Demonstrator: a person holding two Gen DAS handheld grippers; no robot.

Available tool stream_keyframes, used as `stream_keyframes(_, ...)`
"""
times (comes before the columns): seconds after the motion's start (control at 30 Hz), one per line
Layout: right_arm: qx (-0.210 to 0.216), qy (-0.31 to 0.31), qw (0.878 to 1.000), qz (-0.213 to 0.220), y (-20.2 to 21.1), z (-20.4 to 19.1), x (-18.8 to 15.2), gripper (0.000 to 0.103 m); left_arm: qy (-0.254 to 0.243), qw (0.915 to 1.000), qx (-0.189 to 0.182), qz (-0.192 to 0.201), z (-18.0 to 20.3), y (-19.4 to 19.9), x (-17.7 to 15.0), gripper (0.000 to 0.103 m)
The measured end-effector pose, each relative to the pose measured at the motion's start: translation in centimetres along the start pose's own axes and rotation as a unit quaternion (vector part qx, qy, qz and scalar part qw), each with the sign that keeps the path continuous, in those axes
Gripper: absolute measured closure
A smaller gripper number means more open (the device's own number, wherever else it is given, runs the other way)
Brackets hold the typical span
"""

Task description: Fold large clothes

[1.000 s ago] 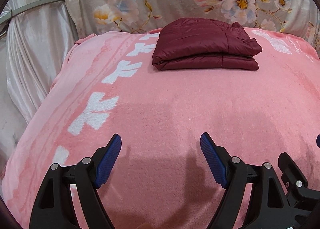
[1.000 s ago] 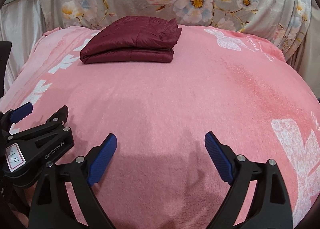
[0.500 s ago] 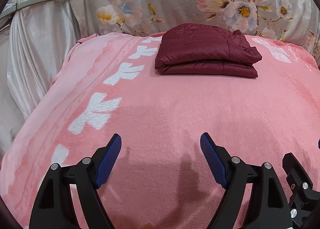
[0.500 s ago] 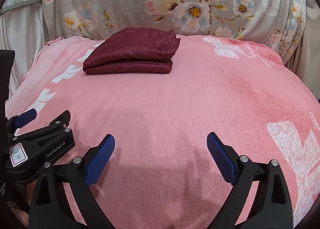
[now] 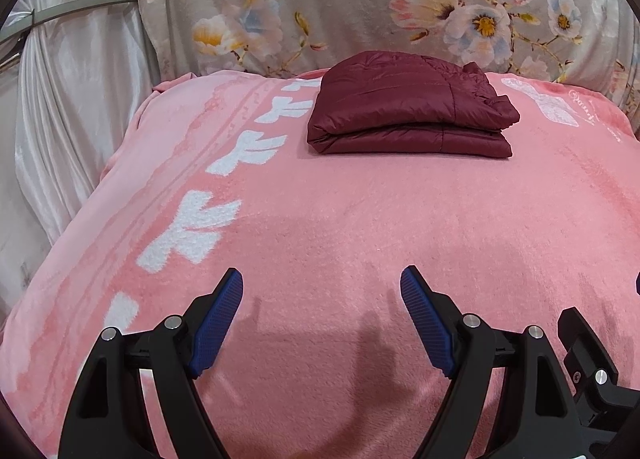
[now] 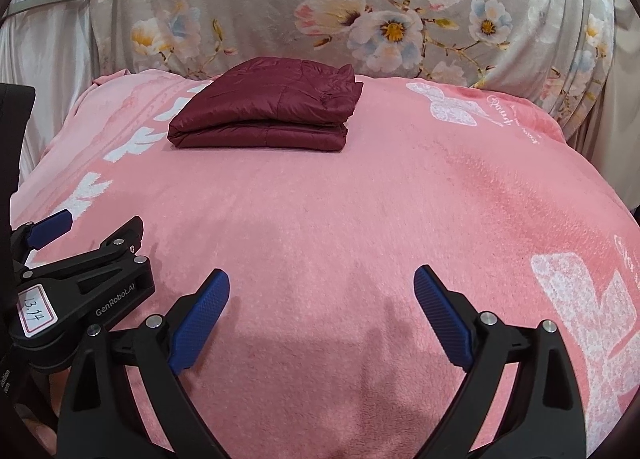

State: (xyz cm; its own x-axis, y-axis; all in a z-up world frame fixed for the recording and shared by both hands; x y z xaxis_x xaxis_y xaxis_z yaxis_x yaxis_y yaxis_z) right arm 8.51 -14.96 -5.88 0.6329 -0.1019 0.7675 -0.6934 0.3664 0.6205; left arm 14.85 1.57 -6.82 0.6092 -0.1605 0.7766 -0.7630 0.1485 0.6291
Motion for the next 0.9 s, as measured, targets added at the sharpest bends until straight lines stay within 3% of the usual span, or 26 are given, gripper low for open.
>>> stream_keyframes(0.9, 0.0, -0.002, 1.0, 0.002, -0.02, 0.49, 0.12, 0.012, -0.005, 1.0, 0.003, 0.005, 0.01, 0.17, 0.09, 0.023)
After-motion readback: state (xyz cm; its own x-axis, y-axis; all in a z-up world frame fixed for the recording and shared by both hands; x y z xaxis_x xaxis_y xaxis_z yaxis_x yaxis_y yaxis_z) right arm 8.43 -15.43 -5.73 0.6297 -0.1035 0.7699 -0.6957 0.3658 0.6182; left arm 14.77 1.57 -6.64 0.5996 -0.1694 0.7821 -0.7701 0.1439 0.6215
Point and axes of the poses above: each gripper's, at about its wrist camera, not at the fingertips, and y roughly against the way its jaws point, z to its right, x to its top, the point moved 4 cm from there along -y, roughly the way its jaws point, and after that the axes turned 12 degrees about -x, right-handed, at the moved point
